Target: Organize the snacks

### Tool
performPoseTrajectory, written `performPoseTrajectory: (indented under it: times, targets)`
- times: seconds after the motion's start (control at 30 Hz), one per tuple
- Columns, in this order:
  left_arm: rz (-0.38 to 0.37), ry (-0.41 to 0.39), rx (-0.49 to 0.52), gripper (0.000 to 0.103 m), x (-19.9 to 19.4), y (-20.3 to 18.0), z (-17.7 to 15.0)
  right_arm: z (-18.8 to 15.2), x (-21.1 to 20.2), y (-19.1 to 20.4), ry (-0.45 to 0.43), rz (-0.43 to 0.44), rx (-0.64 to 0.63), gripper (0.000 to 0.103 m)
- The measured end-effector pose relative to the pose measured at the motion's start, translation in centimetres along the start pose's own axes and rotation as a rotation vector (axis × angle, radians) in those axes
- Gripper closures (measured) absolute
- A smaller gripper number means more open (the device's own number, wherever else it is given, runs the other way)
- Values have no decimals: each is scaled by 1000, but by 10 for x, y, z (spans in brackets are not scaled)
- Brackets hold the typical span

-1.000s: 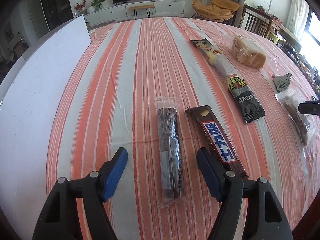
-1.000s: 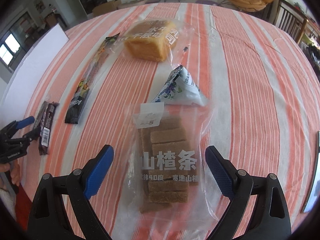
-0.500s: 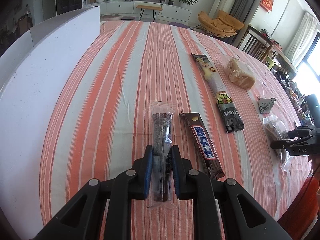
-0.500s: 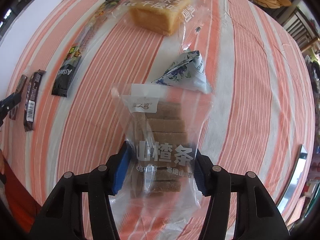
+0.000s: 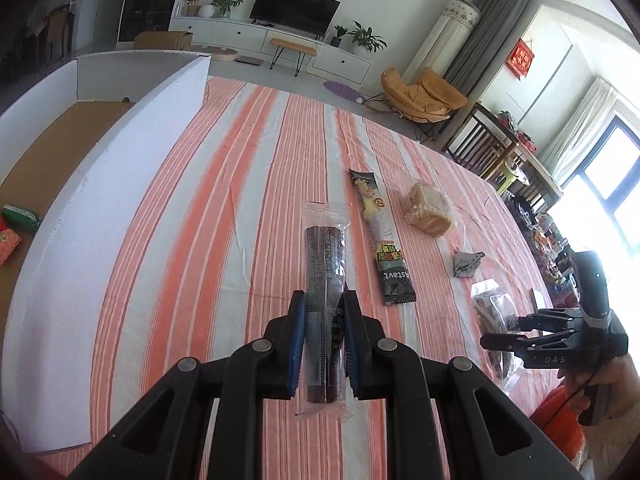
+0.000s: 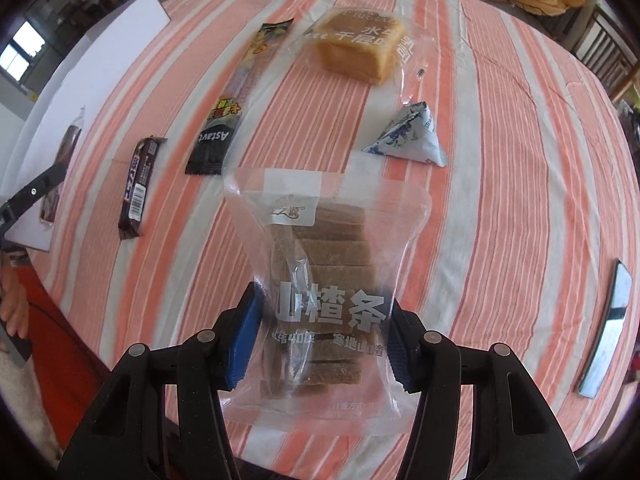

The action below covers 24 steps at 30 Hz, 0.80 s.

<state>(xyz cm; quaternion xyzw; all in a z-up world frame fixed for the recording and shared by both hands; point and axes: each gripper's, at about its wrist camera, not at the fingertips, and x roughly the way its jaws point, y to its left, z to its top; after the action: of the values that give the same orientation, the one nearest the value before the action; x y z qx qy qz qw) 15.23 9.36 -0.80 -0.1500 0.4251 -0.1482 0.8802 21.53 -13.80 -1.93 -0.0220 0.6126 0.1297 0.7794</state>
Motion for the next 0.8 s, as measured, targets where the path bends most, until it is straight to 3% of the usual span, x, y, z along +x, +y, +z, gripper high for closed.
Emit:
performPoseTrajectory:
  times: [0.13,0.27,0.43,0.47,0.5,0.53,0.57,0.6,0.7,0.8]
  targets:
    - [75,-131,-43,86,-68,32,29,46,-42,78,-118,97,-112,44]
    - [291,-225,-97,86,-129,95,52,96,-89,196,-274,250,-268,44]
    - [536,-202,-193,85,-154,181,48,137,-90,327,-311,433,-375,42]
    - [581,-189,-202,81,-153,193,44,142,-80,348,-300,474,-381,38]
    - [609,-176,-211,68,-152,204,40,146,-71,362,-285,487,-383,29]
    - [628,-164,-225,56,-150,214,34,147,-63,374,-266,477,-382,25]
    - [640,-162,-237,33,-148,220,27,148,-55,380,-248,461,-379,25]
    - [645,-173,-247,24,-149,224,21,147,-51,382,-246,462,-370,25]
    - [630,-197,-249,24,-147,224,9,135,-57,359,-294,491,-331,25]
    - [598,-225,-223,24,-145,204,8,120,-62,318,-370,386,-340,25]
